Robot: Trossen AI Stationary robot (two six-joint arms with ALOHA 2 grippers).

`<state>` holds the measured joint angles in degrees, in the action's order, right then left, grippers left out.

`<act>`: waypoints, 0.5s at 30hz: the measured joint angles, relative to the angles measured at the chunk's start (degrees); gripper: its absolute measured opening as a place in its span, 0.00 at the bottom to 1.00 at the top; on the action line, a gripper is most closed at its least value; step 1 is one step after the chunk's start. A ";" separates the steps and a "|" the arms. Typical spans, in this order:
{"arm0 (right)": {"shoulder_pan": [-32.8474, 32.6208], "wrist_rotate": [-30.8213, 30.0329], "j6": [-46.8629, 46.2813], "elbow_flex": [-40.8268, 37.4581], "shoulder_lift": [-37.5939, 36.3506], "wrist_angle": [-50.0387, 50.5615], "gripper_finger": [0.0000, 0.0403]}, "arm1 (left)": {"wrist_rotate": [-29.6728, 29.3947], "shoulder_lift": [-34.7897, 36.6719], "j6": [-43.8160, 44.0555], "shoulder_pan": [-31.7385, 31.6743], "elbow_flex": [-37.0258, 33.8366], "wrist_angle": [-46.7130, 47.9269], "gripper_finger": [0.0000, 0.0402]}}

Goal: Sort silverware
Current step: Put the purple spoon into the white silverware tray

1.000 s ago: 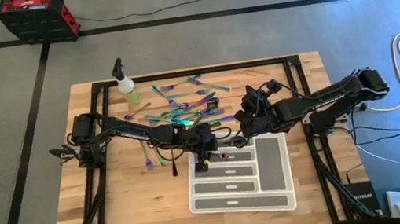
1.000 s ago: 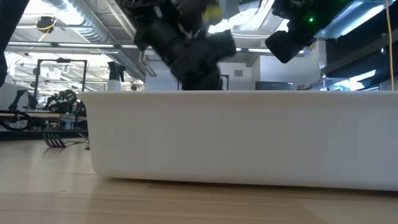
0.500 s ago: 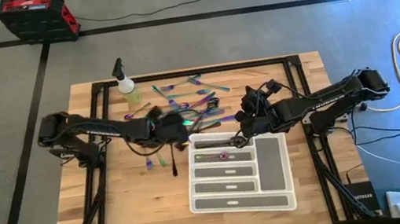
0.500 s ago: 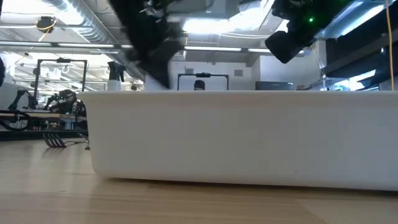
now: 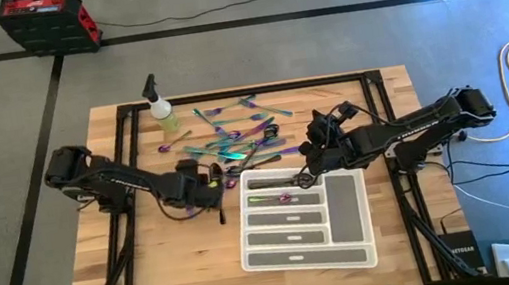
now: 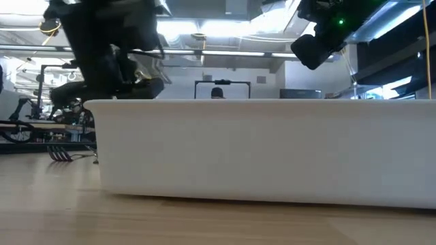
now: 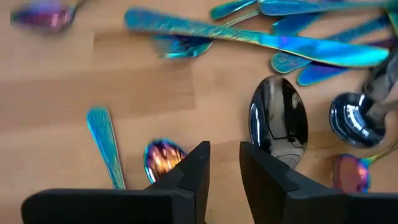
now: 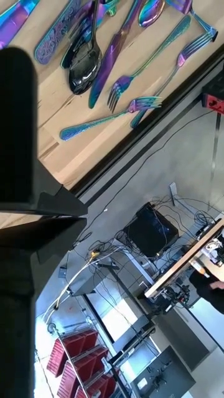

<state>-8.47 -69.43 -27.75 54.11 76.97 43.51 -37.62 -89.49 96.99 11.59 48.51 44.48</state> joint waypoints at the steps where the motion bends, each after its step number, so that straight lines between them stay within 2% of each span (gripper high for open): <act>1: 0.00 0.00 0.10 0.00 0.00 -0.02 0.00 | -0.19 0.00 1.63 0.55 -0.15 -0.03 0.18; 5: -0.09 0.02 0.15 0.00 0.00 -0.07 0.00 | -0.95 0.00 3.58 1.85 -0.41 -0.03 0.18; 12: -0.11 0.02 0.15 0.00 0.02 -0.13 0.00 | 1.33 -0.41 2.18 1.46 -0.41 -0.35 0.18; 15: -0.11 0.34 0.15 0.00 0.02 -0.13 0.00 | 1.58 -0.44 4.54 1.39 -0.41 -0.68 0.18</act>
<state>-8.58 -69.09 -27.59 54.11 76.99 43.38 -36.04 -89.93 101.53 12.98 48.10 43.80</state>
